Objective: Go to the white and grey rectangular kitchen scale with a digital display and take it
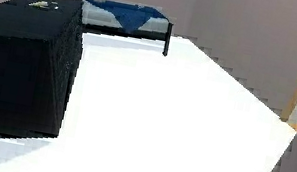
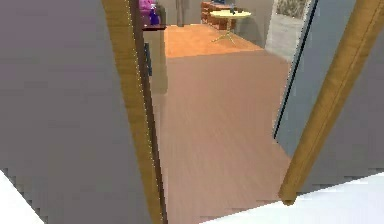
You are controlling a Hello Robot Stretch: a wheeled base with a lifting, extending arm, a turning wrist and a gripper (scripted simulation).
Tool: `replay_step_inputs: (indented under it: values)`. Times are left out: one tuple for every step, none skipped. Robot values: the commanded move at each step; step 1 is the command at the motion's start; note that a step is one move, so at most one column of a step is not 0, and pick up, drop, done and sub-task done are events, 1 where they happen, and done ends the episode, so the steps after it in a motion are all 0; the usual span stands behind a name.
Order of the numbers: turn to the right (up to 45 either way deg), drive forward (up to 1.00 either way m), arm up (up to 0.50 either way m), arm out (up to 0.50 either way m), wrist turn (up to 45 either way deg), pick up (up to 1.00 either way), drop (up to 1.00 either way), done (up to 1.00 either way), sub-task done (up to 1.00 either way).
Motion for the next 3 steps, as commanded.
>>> replay_step_inputs:
  values:
    - [0.0, 0.7, 0.0, 0.0, 0.0, 0.0, 0.0, 0.0, 0.0]
    - [27.0, 0.0, 0.0, 0.0, 0.0, 0.0, 0.0, 0.0, 0.0]
    - [0.0, 0.1, 0.0, 0.0, 0.0, 0.0, 0.0, 0.0, 0.0]
